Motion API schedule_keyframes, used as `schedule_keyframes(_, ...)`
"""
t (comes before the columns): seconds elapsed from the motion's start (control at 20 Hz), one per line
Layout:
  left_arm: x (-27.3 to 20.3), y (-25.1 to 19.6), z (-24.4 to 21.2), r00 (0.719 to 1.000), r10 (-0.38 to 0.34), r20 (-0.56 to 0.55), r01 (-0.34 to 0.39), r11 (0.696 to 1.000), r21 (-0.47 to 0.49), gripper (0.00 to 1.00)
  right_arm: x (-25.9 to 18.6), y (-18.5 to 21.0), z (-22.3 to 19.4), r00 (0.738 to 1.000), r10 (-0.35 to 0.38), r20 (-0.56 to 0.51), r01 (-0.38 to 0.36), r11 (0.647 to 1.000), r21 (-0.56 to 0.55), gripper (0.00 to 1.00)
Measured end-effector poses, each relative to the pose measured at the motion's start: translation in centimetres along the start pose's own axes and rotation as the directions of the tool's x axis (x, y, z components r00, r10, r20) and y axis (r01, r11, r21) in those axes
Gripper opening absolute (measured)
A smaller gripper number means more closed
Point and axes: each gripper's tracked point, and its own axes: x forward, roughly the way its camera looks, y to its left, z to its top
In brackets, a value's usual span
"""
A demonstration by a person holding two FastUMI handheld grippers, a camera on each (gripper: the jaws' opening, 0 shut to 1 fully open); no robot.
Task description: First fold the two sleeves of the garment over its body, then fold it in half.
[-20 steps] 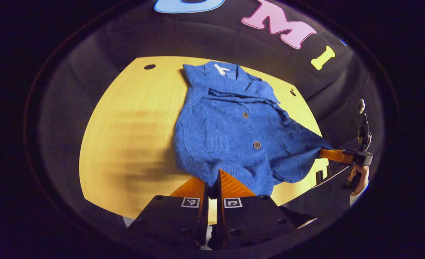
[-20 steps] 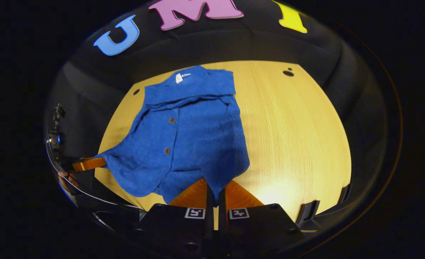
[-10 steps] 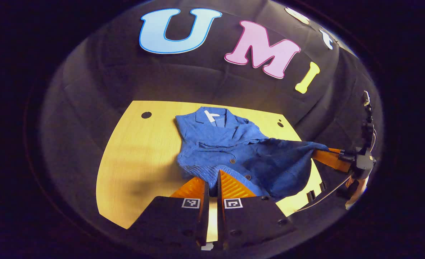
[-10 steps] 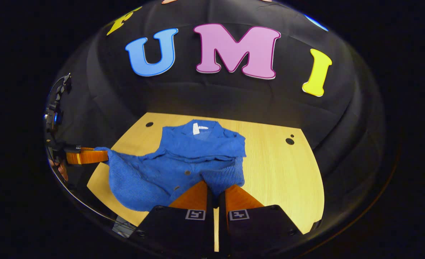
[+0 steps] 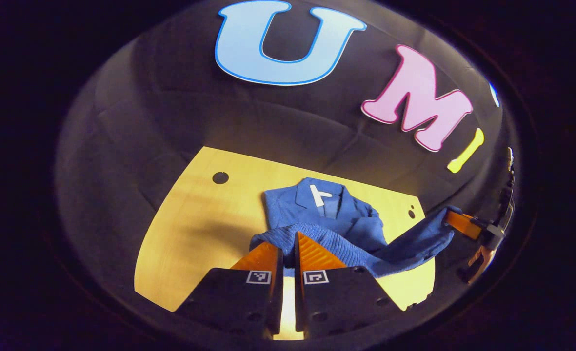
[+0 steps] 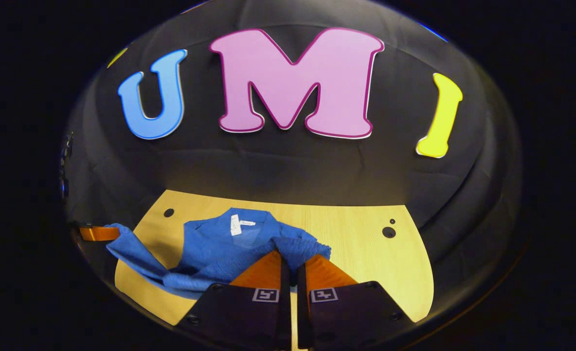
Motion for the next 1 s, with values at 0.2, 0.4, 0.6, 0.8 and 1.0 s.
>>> schedule_keyframes(0.2, 8.3, 1.5, 3.6, 0.995, 0.080, -0.057, -0.082, 0.996, -0.038, 0.08, 9.7, -1.7, -1.7, 0.997, -0.023, -0.076, 0.021, 0.999, -0.031, 0.09)
schedule_keyframes(0.4, 15.5, 2.2, 3.2, 0.985, 0.103, -0.140, -0.112, 0.992, -0.059, 0.07, 16.7, -2.1, -4.7, 0.991, -0.021, -0.135, 0.010, 0.997, -0.080, 0.08)
schedule_keyframes(0.6, 17.6, 2.3, 3.6, 0.983, 0.116, -0.146, -0.126, 0.990, -0.060, 0.08, 21.2, -1.9, -5.5, 0.990, 0.011, -0.139, -0.013, 1.000, -0.010, 0.08)
schedule_keyframes(0.8, 16.2, 1.5, 4.9, 0.979, 0.205, -0.020, -0.206, 0.976, -0.069, 0.43, 22.9, -3.7, -5.1, 0.994, -0.038, -0.099, 0.039, 0.999, 0.004, 0.37)
schedule_keyframes(1.0, 13.9, -0.9, 7.0, 0.978, 0.188, 0.090, -0.183, 0.982, -0.053, 0.70, 22.7, -2.6, -4.9, 0.997, -0.008, -0.082, 0.008, 1.000, 0.003, 0.88)
